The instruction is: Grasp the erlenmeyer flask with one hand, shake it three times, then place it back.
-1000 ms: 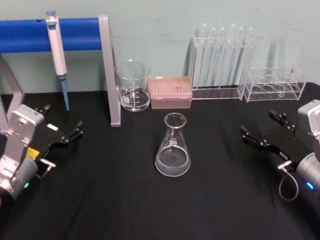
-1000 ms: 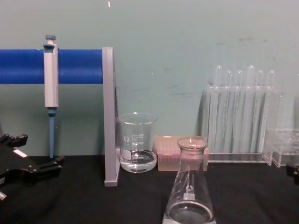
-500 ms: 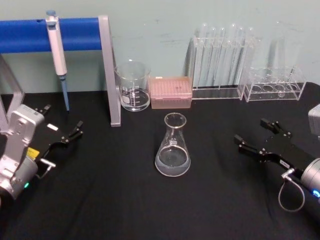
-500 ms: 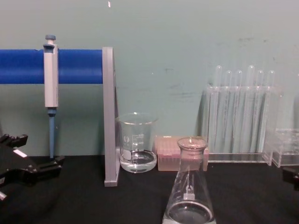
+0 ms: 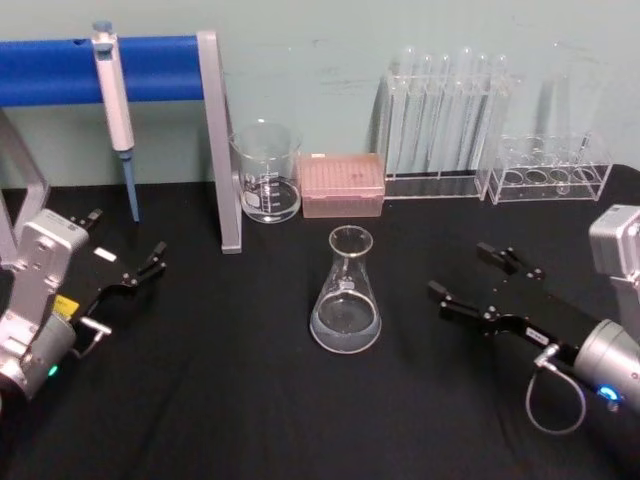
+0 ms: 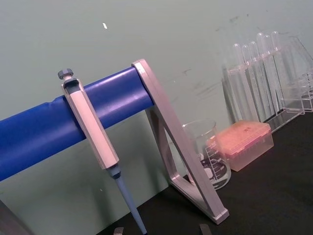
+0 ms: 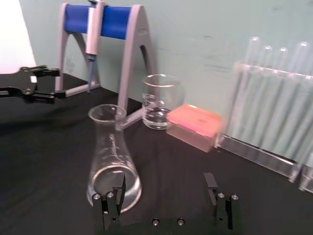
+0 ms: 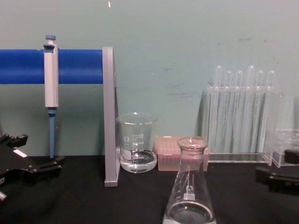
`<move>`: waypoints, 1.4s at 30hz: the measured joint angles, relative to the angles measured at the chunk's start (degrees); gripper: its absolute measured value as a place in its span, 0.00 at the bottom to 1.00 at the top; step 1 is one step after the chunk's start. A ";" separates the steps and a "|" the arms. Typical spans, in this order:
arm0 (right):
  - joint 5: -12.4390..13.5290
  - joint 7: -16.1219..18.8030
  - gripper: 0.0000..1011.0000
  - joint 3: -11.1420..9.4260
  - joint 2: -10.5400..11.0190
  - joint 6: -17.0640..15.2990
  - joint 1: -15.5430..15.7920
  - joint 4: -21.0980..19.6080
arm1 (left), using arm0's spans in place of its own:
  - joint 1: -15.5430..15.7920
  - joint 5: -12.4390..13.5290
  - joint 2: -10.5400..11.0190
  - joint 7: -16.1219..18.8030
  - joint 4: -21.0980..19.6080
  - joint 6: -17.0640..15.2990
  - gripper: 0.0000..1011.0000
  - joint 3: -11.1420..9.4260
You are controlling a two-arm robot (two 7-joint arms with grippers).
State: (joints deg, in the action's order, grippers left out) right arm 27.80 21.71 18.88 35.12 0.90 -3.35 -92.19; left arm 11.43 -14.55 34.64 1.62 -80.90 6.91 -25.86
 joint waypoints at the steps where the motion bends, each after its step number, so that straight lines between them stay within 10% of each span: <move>1: -0.16 0.15 0.99 0.11 -0.16 -0.08 -0.10 -0.07 | 0.00 0.00 0.00 0.00 0.00 0.00 0.99 0.00; 42: -7.14 6.46 0.99 6.95 -11.68 -1.23 -11.97 10.92 | 0.00 0.00 0.00 0.00 0.00 0.00 0.99 0.00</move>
State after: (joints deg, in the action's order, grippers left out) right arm 20.65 28.17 25.83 23.44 -0.33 -15.32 -81.28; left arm 11.43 -14.55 34.65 1.62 -80.90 6.91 -25.86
